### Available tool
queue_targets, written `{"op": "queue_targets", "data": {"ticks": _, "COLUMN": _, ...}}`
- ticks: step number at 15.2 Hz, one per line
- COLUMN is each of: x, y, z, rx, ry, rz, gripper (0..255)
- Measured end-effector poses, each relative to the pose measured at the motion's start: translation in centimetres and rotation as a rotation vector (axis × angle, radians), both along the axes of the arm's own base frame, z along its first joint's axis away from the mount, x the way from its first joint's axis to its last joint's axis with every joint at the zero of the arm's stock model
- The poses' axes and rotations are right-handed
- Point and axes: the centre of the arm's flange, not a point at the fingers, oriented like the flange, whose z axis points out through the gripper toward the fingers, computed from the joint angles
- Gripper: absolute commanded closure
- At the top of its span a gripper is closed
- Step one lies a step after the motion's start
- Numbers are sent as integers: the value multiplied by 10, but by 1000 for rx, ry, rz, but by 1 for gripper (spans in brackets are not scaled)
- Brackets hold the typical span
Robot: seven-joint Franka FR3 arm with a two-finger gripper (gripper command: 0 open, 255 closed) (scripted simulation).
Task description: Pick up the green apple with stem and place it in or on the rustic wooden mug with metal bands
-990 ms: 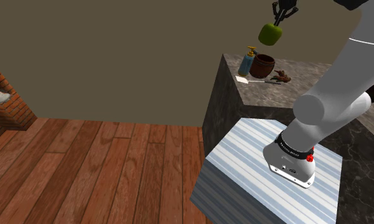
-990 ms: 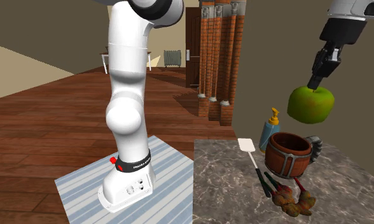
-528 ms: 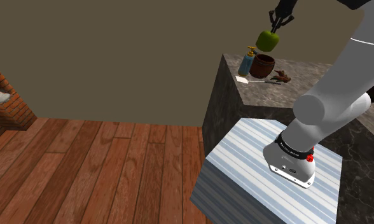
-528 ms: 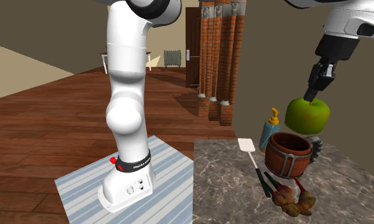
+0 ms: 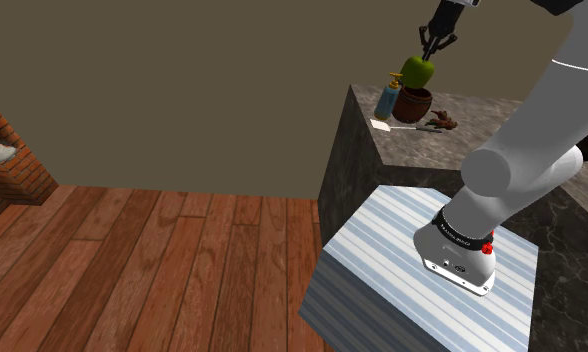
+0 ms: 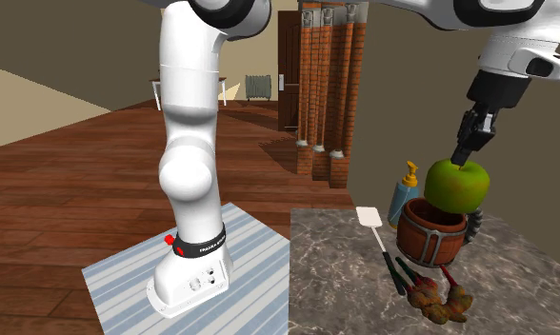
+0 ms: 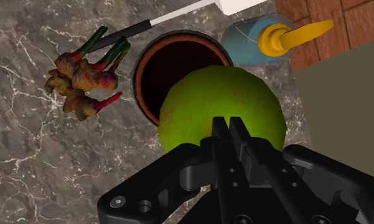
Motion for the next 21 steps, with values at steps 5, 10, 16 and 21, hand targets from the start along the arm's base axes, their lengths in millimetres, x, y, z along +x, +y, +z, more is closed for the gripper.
{"op": "queue_targets", "data": {"ticks": 5, "x": 0, "y": 0, "z": 0, "rx": 0, "ry": 0, "rz": 0, "gripper": 0}}
{"op": "queue_targets", "data": {"ticks": 10, "x": 0, "y": 0, "z": -1, "rx": 0, "ry": 0, "rz": 0, "gripper": 0}}
{"op": "queue_targets", "data": {"ticks": 16, "x": 0, "y": -8, "z": 45, "rx": -1, "ry": 0, "rz": 0, "gripper": 0}}
{"op": "queue_targets", "data": {"ticks": 21, "x": 0, "y": -8, "z": 48, "rx": 0, "ry": 0, "rz": 0, "gripper": 0}}
